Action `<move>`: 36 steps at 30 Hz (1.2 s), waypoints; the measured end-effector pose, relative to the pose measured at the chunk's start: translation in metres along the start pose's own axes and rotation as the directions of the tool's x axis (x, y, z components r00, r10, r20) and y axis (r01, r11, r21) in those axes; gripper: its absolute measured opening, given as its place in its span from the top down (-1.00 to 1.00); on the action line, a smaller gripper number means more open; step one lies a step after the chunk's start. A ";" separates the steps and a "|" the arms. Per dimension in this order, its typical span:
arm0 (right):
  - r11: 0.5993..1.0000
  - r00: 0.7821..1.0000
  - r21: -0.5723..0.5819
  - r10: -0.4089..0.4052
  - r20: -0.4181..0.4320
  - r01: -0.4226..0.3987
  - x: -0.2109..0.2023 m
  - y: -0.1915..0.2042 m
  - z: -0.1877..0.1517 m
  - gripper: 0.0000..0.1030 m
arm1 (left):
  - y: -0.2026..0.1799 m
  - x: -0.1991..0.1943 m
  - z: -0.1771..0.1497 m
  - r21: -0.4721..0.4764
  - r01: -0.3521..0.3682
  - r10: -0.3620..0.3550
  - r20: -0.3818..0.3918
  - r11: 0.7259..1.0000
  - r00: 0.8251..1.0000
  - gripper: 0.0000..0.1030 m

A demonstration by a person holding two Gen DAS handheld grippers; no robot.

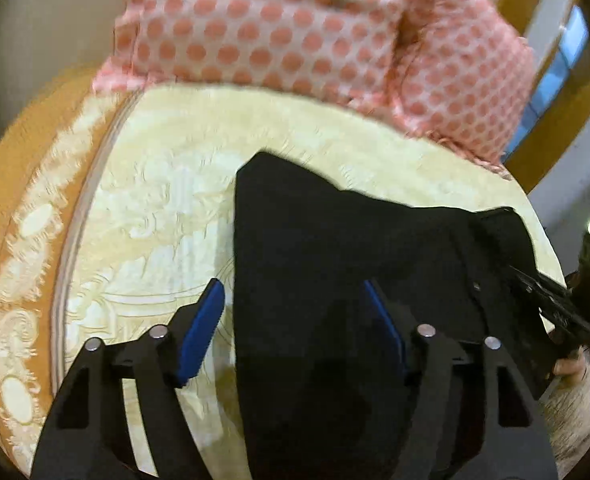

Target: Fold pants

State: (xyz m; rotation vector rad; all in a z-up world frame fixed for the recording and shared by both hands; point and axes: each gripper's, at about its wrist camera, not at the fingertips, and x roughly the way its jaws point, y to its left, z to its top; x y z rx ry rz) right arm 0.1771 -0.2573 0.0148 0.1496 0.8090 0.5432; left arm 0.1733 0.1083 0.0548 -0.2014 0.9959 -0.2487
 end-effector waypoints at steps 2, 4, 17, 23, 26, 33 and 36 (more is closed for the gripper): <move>1.000 1.000 0.018 0.003 -0.014 -0.003 0.002 -0.004 0.001 0.55 | 0.006 0.012 0.004 -0.029 0.027 -0.028 -0.049 0.999 0.998 -0.20; 0.999 0.999 0.036 -0.005 -0.039 0.007 0.008 -0.009 0.002 0.43 | 0.007 0.020 0.008 -0.040 0.045 -0.048 -0.070 0.998 0.996 -0.20; 0.999 0.999 0.021 0.046 0.001 -0.046 -0.002 -0.012 0.032 0.64 | -0.020 0.012 0.030 0.028 0.029 -0.029 0.001 0.999 1.000 0.79; 1.000 0.995 -0.014 -0.023 0.098 0.025 -0.001 -0.029 0.085 0.65 | -0.042 0.014 0.073 0.060 0.029 -0.034 0.082 0.998 0.996 0.79; 0.997 0.983 -0.007 -0.080 0.165 0.083 0.004 -0.048 0.115 0.65 | -0.053 0.028 0.106 0.067 0.025 -0.033 0.121 0.997 0.992 0.79; 0.966 0.979 0.161 -0.202 -0.023 0.203 0.066 -0.098 0.117 0.65 | -0.058 0.115 0.146 0.072 -0.070 0.071 -0.020 0.995 0.997 0.76; 0.951 0.971 0.197 -0.234 -0.037 0.237 0.073 -0.100 0.110 0.62 | -0.060 0.136 0.140 0.090 -0.138 0.142 -0.030 0.986 0.989 0.53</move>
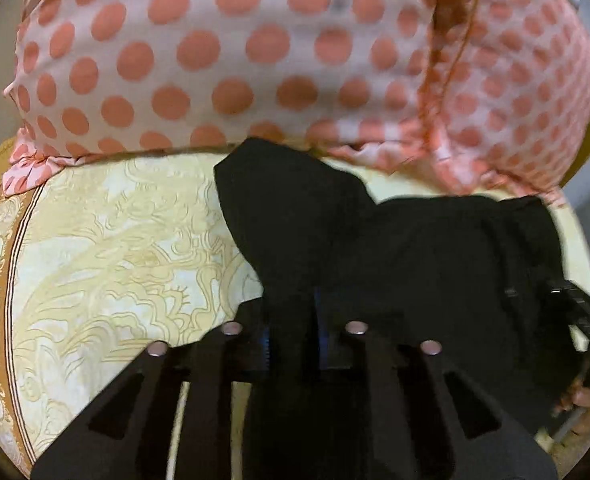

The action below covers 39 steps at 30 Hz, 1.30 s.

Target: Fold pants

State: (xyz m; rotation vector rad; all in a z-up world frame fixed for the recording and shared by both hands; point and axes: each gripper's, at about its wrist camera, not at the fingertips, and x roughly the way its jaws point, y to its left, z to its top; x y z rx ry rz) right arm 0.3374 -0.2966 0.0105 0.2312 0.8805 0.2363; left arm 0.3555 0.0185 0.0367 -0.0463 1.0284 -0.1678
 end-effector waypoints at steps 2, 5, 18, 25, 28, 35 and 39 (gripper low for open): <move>0.999 0.999 -0.024 -0.048 -0.001 0.048 0.000 0.006 0.000 0.47 | -0.005 -0.001 -0.002 0.017 -0.039 0.039 0.014 0.999 0.999 0.47; 0.993 0.994 -0.036 -0.112 0.001 0.112 -0.012 0.006 0.002 -0.16 | -0.004 -0.022 -0.008 0.005 -0.055 0.055 0.058 0.998 0.997 0.33; 0.942 0.997 -0.330 -0.045 0.070 0.066 -0.076 0.071 -0.066 -0.23 | -0.065 -0.102 -0.110 0.110 0.115 -0.131 0.147 0.987 0.980 -0.72; 0.927 0.990 -0.353 -0.139 -0.011 0.126 -0.054 0.071 -0.088 -0.34 | -0.069 -0.066 -0.120 0.095 0.059 -0.062 0.021 0.994 0.998 -0.74; 0.937 0.990 -0.327 -0.138 -0.024 0.123 -0.050 0.067 -0.085 -0.45 | -0.073 -0.059 -0.115 0.074 0.082 -0.083 0.013 0.994 0.996 -0.96; 0.980 0.997 -0.191 -0.047 0.060 0.058 -0.097 0.055 -0.093 -0.66 | -0.072 -0.106 -0.135 0.061 0.004 -0.014 0.169 0.998 0.985 -0.92; 0.985 0.994 -0.163 -0.047 0.103 0.063 -0.126 0.057 -0.129 -0.77 | -0.064 -0.135 -0.170 0.053 -0.127 0.111 0.249 0.990 0.962 -0.96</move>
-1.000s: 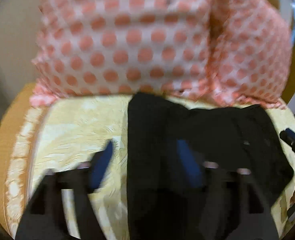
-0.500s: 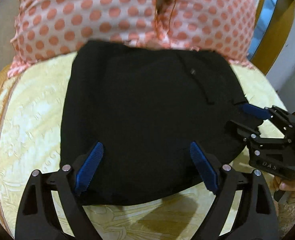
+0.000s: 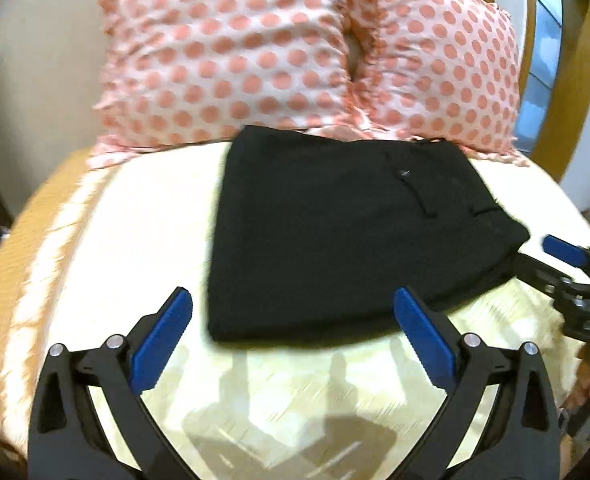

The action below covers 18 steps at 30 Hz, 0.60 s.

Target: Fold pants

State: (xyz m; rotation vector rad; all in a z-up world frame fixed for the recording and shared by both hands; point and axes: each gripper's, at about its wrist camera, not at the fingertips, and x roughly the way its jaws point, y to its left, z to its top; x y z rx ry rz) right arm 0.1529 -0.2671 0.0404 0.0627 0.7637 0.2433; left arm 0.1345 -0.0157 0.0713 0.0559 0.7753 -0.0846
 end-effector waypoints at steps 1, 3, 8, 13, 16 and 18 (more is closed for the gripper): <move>1.000 1.000 0.002 -0.005 -0.004 0.005 -0.003 0.002 -0.008 -0.77 | 0.001 -0.004 -0.007 0.006 -0.017 0.017 0.001 1.000 1.000 -0.96; 1.000 1.000 -0.007 -0.023 -0.017 0.023 -0.006 0.009 -0.026 -0.78 | 0.000 -0.010 -0.023 0.016 -0.059 0.058 0.003 0.998 0.998 -0.96; 0.999 0.998 -0.011 -0.034 -0.048 0.033 -0.001 0.023 -0.049 -0.78 | -0.002 -0.014 -0.055 0.016 -0.064 0.065 -0.028 0.998 0.997 -0.96; 1.000 0.998 -0.005 -0.029 -0.058 0.029 0.003 0.032 -0.056 -0.80 | -0.004 -0.011 -0.071 0.001 -0.073 0.073 -0.055 0.997 0.996 -0.96; 0.999 0.998 -0.011 -0.046 -0.050 0.045 0.004 0.034 -0.058 -0.88 | -0.002 -0.012 -0.073 -0.004 -0.086 0.085 -0.047 0.996 0.995 -0.96; 0.999 0.997 -0.014 -0.052 -0.049 0.052 0.006 0.036 -0.058 -0.88 | -0.001 -0.009 -0.073 -0.011 -0.087 0.086 -0.058 0.996 0.995 -0.96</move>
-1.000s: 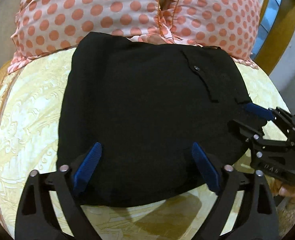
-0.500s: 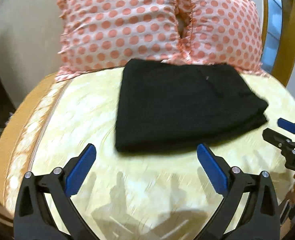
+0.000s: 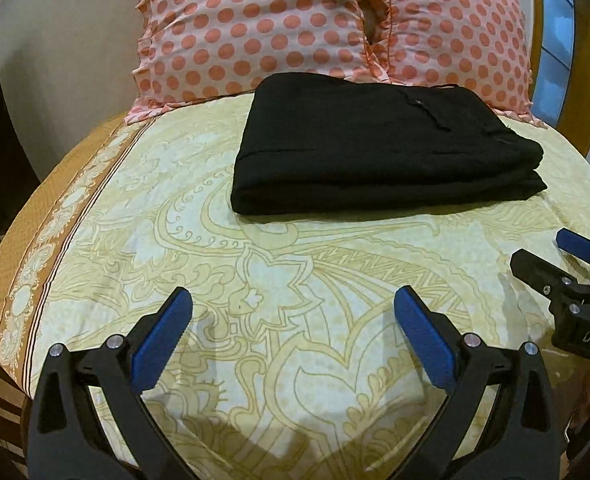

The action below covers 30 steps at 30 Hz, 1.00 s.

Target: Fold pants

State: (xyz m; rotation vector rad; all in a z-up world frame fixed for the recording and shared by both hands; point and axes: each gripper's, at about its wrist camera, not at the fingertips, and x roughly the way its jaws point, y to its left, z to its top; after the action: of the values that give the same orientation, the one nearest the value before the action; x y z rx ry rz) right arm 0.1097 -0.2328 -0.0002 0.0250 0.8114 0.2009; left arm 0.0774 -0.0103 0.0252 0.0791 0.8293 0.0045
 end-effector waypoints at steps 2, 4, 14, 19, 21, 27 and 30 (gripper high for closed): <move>1.000 1.000 -0.001 -0.004 0.000 0.004 0.002 0.000 -0.001 -0.89 | 0.001 0.003 0.000 -0.010 0.005 -0.005 -0.014 1.000 1.000 -0.96; 1.000 1.000 -0.006 -0.017 0.007 0.017 0.001 0.000 -0.001 -0.89 | 0.005 0.005 -0.002 -0.039 0.024 -0.025 -0.019 0.999 1.000 -0.96; 0.996 0.996 -0.012 -0.084 0.033 0.085 0.002 0.000 -0.007 -0.97 | 0.008 0.004 -0.004 -0.047 0.016 -0.016 -0.005 0.999 1.000 -0.97; 0.996 0.994 -0.003 -0.094 0.046 0.095 0.002 0.001 -0.009 -0.97 | 0.007 0.004 -0.006 -0.051 0.014 -0.014 0.008 0.999 1.000 -0.97; 0.995 0.994 -0.004 -0.095 0.050 0.095 0.003 0.000 -0.009 -0.97 | 0.006 0.004 -0.007 -0.053 0.013 -0.013 0.013 0.998 1.000 -0.97; 0.995 0.994 -0.003 -0.095 0.055 0.095 0.002 0.001 -0.010 -0.97 | 0.006 0.003 -0.008 -0.058 0.010 -0.009 0.025 0.998 1.000 -0.97; 0.995 0.994 -0.003 -0.095 0.055 0.096 0.002 0.001 -0.010 -0.97 | 0.006 0.003 -0.008 -0.060 0.008 -0.007 0.030 0.998 1.000 -0.97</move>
State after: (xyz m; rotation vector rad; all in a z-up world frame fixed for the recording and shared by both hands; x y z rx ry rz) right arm 0.1035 -0.2316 -0.0089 -0.0139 0.7559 0.1119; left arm 0.0735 -0.0035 0.0176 0.0189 0.7993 0.0214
